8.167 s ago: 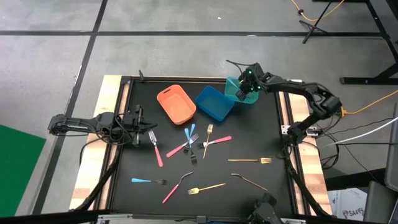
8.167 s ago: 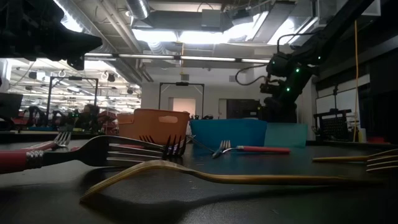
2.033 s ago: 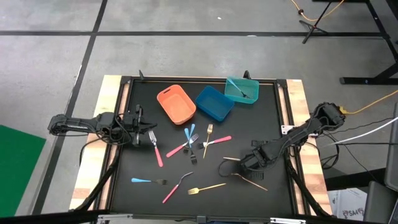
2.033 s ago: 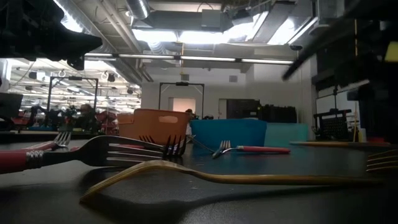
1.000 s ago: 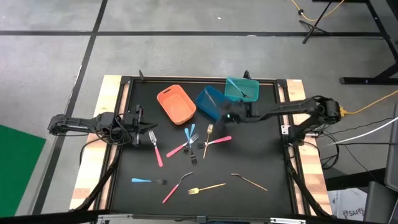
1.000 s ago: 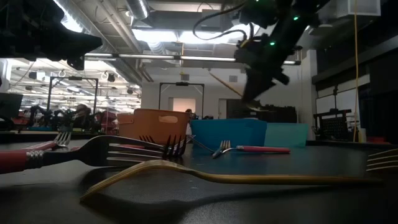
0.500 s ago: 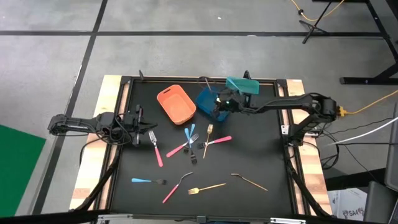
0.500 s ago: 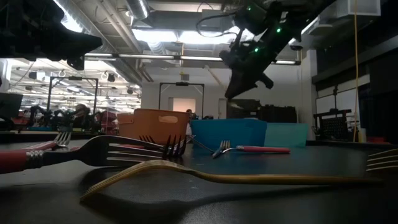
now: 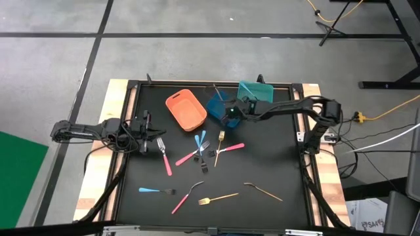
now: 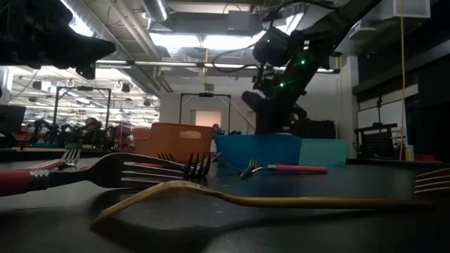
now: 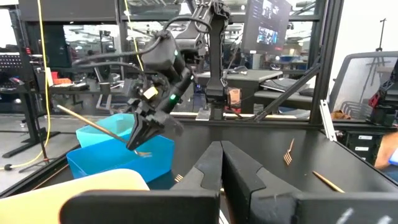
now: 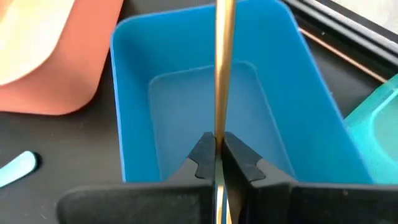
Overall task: Sort silverware by color (type)
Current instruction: Put the gold fork into the blue bin, then put the pink fork into the orange bin
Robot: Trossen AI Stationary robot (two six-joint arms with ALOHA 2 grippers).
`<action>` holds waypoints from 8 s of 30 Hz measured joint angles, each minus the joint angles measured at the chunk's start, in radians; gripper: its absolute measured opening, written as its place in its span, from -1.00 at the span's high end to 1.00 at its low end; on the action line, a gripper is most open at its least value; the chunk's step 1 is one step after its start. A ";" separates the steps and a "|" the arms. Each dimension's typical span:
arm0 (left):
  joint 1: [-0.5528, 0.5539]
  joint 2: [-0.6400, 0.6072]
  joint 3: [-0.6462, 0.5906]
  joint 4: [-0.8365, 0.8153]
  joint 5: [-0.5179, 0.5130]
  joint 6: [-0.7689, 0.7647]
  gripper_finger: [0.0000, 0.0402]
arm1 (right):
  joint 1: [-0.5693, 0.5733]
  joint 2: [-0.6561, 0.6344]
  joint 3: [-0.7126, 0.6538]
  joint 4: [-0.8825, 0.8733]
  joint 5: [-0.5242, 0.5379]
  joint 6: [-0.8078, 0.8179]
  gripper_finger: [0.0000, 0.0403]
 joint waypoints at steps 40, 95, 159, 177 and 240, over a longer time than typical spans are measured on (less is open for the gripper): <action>0.000 0.000 0.000 0.000 0.000 0.000 1.00 | 0.001 0.008 0.000 -0.144 -0.030 0.131 0.97; 0.000 0.000 0.000 0.000 0.000 0.000 1.00 | 0.001 0.007 0.000 -0.143 -0.022 0.098 0.25; 0.000 0.802 0.828 -0.894 0.056 -1.321 0.37 | 0.002 -0.148 0.001 -0.167 -0.022 -0.094 0.23; -0.165 1.246 0.829 -0.779 0.272 -1.460 0.37 | 0.002 -0.147 0.001 -0.167 -0.023 -0.150 0.23; -0.172 1.296 0.588 -0.758 0.090 -1.842 0.36 | 0.002 -0.147 0.001 -0.167 -0.023 -0.150 0.23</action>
